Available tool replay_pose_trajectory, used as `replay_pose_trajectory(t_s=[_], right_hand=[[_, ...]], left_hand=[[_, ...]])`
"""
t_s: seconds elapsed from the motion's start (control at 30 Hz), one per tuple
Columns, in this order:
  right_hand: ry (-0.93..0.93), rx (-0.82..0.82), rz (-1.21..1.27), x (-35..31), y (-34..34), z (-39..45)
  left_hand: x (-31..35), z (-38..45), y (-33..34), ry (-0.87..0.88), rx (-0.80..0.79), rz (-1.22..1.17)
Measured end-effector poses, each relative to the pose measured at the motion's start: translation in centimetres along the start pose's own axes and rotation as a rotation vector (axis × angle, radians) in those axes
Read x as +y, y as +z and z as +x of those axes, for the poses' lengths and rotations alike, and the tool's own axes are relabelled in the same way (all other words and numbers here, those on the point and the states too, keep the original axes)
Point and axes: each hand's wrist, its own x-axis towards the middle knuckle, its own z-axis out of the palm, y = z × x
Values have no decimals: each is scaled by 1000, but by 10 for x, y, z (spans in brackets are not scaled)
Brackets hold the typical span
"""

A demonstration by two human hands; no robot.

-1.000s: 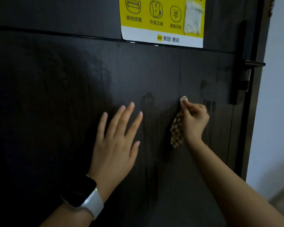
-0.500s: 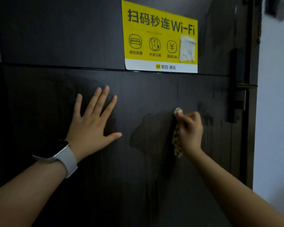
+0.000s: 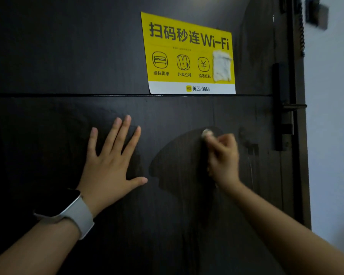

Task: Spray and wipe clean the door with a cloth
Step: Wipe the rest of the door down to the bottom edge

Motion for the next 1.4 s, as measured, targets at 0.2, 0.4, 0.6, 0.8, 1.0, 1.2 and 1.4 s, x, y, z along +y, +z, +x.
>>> replay_pose_trajectory(t_s=[0.2,0.4,0.6,0.8,1.0,1.2,1.4], right_hand=[[139,106,45,-48,33,32],[-420,-263,136,-72,29,0],[362,228,34,0,15,59],[83,174,188,-80,52,57],[-264,-73,146,-88,49,50],[508,246,246,-13,7,90],[305,219,237,-57,40,82]], left_hand=[[0,0,2,10,1,-17],[-1,-1,-1,13,-13,-24],[0,-2,2,16,20,-8],[1,-3,1,15,40,-37],[1,-3,-2,-8,2,-32],[2,-2,3,-11,11,-10],[1,-2,0,-11,-4,-26]])
